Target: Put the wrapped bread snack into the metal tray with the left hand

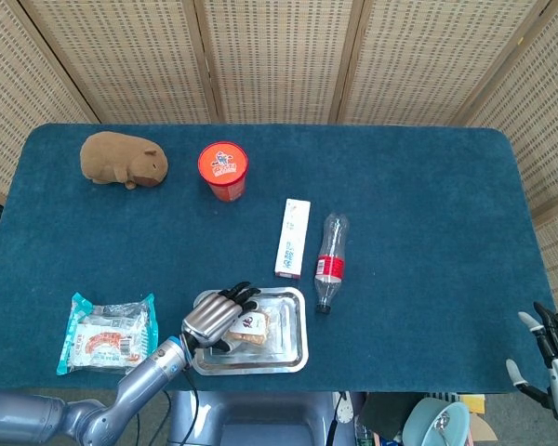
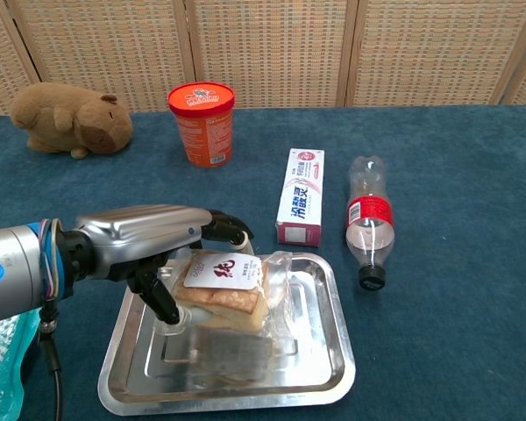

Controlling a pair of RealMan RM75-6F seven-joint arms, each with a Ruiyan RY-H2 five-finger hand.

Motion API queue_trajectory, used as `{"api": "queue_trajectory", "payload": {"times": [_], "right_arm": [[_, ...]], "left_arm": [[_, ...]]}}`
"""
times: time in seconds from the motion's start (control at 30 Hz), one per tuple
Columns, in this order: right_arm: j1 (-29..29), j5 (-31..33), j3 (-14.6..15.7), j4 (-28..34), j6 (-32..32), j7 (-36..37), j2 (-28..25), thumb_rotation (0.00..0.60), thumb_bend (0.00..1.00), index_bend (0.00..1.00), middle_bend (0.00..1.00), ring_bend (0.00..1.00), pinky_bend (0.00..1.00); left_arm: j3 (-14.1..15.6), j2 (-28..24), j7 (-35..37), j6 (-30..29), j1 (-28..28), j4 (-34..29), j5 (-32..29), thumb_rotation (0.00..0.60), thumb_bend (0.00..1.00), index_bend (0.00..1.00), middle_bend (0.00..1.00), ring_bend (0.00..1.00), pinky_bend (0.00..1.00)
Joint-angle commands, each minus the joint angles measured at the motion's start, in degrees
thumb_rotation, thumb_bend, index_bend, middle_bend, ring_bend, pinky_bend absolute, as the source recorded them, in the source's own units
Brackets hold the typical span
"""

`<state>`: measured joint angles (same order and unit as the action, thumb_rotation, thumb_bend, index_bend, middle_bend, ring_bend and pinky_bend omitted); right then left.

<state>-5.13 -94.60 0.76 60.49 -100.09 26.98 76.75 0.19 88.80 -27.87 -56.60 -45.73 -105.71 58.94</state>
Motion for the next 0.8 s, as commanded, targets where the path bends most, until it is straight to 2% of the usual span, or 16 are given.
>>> {"api": "queue_trajectory", "payload": {"times": [0.03, 0.2, 0.27, 0.37, 0.5, 0.8], "right_arm": [[-0.2, -0.1, 0.1, 0.2, -0.4, -0.3, 0.0, 0.6, 0.38, 0.1, 0.0, 0.0, 0.0], [-0.6, -0.1, 0.1, 0.0, -0.9, -0.4, 0.1, 0.6, 0.38, 0.1, 0.0, 0.0, 0.0], [-0.7, -0.2, 0.2, 0.0, -1.2, -0.6, 0.2, 0.6, 0.38, 0.1, 0.0, 0.0, 0.0], [-0.9, -0.1, 0.3, -0.2, -1.3, -0.6, 0.4, 0.6, 0.38, 0.1, 0.0, 0.0, 0.0], [-1.0, 0.1, 0.3, -0.3, -1.1, -0.2, 0.4, 0.6, 0.38, 0.1, 0.0, 0.0, 0.0], [-1.2, 0.5, 0.3, -0.6, -0.7, 0.1, 0.6, 0.6, 0.38, 0.1, 0.0, 0.0, 0.0]], "left_arm": [[0.4, 0.3, -0.5, -0.5, 0.4, -0.4, 0.3, 0.6, 0.38, 0.33, 0.11, 0.0, 0.25], [1.1, 0.3, -1.1, -1.3, 1.1, -0.9, 0.7, 0.6, 0.35, 0.32, 0.09, 0.0, 0.22], [1.3, 0.1, -1.2, -1.5, 1.4, -1.1, 1.0, 0.6, 0.26, 0.25, 0.03, 0.0, 0.12], [1.5, -0.5, -1.4, -1.6, 1.6, -1.7, 1.1, 0.6, 0.19, 0.2, 0.0, 0.0, 0.01], [1.5, -1.5, -1.4, -2.7, 2.3, -2.5, 2.2, 0.6, 0.16, 0.15, 0.0, 0.0, 0.0], [0.6, -4.8, -4.5, -6.3, 3.2, -5.7, 3.9, 0.6, 0.16, 0.15, 0.0, 0.0, 0.0]]}}
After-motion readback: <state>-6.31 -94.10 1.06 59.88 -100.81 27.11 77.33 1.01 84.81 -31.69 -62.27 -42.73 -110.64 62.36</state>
